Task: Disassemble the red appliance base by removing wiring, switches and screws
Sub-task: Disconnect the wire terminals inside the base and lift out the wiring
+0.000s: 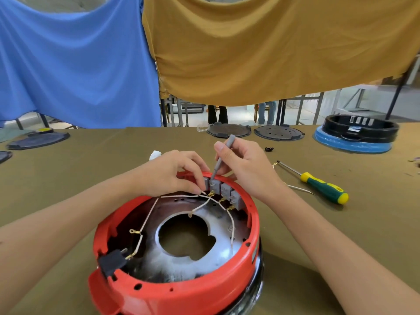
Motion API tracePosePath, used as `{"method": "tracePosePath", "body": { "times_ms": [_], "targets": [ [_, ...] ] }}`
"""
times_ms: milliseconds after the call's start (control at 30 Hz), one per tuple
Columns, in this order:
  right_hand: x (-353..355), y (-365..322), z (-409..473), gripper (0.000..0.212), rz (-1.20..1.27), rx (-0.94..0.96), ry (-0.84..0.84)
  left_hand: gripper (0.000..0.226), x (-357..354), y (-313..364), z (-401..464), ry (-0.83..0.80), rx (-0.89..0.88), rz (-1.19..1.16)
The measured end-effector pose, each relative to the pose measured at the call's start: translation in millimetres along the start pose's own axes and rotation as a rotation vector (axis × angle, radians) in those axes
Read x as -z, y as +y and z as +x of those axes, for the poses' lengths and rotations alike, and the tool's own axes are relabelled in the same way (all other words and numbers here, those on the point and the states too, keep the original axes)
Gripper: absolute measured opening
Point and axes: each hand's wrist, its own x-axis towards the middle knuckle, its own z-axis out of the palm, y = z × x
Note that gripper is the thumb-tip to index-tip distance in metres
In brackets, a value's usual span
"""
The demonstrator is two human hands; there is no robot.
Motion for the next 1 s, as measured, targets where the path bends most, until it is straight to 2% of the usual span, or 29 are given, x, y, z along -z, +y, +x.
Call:
{"method": "tracePosePath", "body": {
  "times_ms": [133, 267, 567, 1000],
  "targets": [
    [-4, -1, -4, 0.033, -0.043, 0.025, 0.033, 0.025, -2, 2, 0, 0.053, 0.026, -0.047],
    [-6, 0, -5, 0.033, -0.059, 0.026, 0.039, 0.035, -4, 2, -3, 0.142, 0.062, 0.071],
    [-10, -2, -9, 0.032, -0.040, 0.026, 0.048, 0.035, -4, -1, -10, 0.174, 0.073, 0.183],
    [-4, -10, -11, 0.022, -0.281, 0.170, -0.070, 0.033, -4, -3, -11, 0.193, 0.061, 0.127]
  ]
}}
